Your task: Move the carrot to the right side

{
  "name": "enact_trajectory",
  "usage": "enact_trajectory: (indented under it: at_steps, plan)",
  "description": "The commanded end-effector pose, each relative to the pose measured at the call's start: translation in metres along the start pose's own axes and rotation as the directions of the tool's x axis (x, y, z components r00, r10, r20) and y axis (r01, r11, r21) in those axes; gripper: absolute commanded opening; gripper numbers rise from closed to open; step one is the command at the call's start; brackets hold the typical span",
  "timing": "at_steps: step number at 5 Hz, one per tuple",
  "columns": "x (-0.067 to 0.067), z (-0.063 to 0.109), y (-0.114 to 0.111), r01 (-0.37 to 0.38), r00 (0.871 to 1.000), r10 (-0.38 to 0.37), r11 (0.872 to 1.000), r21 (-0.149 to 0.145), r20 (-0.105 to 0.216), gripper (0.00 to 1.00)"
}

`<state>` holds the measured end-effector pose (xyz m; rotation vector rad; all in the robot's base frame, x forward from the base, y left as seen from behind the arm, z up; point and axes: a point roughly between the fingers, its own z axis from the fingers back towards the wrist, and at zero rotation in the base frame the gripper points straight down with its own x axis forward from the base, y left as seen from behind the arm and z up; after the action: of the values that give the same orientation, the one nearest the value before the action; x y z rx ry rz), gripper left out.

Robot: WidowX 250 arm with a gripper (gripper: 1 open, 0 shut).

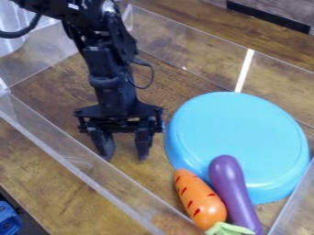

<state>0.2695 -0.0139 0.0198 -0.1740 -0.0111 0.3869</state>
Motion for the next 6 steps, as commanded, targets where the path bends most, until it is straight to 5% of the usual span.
enact_trajectory:
  at_steps: [1,2,3,4,6]
  plan:
    - [0.015,0.007,0.017,-0.031,0.999,0.031,0.999,0.007,0.031,1.00]
    - [0.010,0.005,0.012,-0.076,0.996,0.076,0.997,0.001,0.046,0.00]
    - [0.004,0.004,0.007,-0.122,0.991,0.122,0.993,-0.006,0.060,0.00]
    - [0.001,0.002,-0.005,-0.055,0.997,0.056,0.998,-0.012,0.052,1.00]
    - [-0.009,-0.004,-0.031,0.040,0.998,-0.038,0.999,-0.030,0.048,1.00]
